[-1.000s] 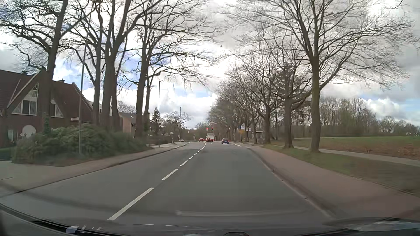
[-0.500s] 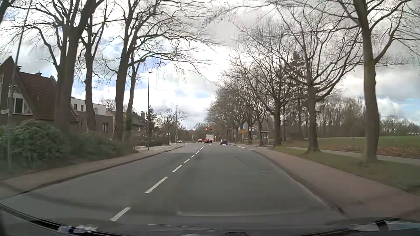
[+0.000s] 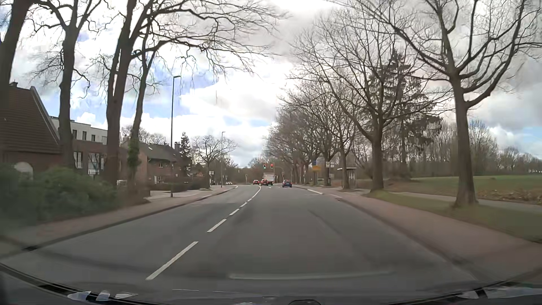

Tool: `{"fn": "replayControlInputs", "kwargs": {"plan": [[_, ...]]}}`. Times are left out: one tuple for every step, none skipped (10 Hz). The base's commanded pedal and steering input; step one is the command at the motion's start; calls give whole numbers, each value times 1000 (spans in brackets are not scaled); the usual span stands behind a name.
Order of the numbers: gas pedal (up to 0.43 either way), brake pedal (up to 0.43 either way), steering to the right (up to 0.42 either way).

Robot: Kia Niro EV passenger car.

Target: Follow the waypoints while adhering to traffic rules and regulations

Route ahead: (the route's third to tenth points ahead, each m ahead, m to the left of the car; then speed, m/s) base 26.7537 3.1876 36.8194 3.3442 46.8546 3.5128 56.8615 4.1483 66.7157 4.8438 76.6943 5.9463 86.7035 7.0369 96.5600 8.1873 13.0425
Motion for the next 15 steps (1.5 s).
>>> {"fn": "replayControlInputs", "kwargs": {"plan": [[177, 0, 1], [169, 0, 1], [169, 0, 1], [150, 0, 0], [130, 0, -1], [130, 0, -2], [130, 0, -2], [138, 0, -3], [150, 0, -4], [150, 0, -6], [169, 0, -8], [169, 0, -9], [169, 0, -10], [169, 0, -11], [169, 0, -11]]}}
